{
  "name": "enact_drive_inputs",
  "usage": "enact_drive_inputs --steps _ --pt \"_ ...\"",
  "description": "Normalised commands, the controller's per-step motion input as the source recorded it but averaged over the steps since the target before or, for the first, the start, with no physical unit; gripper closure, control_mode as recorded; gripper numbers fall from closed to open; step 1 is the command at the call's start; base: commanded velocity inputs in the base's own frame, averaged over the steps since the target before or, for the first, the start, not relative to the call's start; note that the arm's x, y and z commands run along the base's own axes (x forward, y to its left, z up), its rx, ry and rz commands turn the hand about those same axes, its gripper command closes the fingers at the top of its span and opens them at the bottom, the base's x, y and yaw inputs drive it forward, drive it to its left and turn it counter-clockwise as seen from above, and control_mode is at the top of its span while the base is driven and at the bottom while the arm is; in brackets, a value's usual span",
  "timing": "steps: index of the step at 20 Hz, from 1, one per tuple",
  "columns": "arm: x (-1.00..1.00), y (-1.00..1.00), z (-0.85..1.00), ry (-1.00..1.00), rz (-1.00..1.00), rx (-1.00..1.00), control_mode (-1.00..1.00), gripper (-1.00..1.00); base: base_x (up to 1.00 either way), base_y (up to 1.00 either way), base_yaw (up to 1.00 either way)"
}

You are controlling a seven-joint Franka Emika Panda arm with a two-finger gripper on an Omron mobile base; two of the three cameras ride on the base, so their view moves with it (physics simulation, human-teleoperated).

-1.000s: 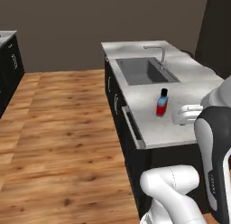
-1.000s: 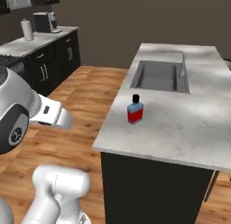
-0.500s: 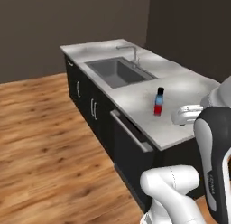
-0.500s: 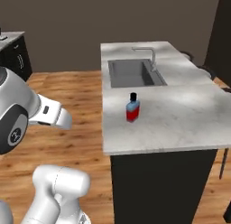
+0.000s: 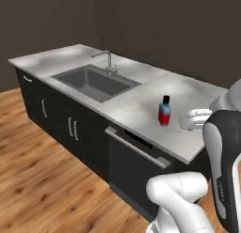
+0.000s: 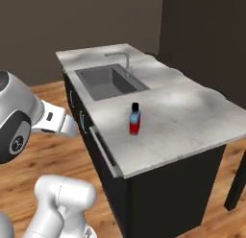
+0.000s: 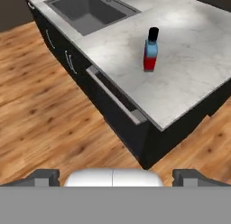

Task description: Place the liquor on the top shelf of the fridge to keep it out of children's reach, and place the kiwi and avocado on lower shelves for easy access.

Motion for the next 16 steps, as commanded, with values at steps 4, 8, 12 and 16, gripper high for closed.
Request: enact_drive_inputs --steps 4,8,12,16 --pt "0.0 0.0 0.0 0.0 0.0 0.0 1.0 -1.0 0.33 0.85 -0.54" --pt "0.0 0.0 0.0 0.0 0.0 0.0 1.0 -1.0 0.34 0.8 -0.54" --pt "0.0 0.0 0.0 0.0 0.0 0.0 1.0 -1.0 0.36 0.79 -0.54" --pt "0.0 0.0 0.0 0.0 0.0 0.0 1.0 -1.0 0.36 0.72 -0.54"
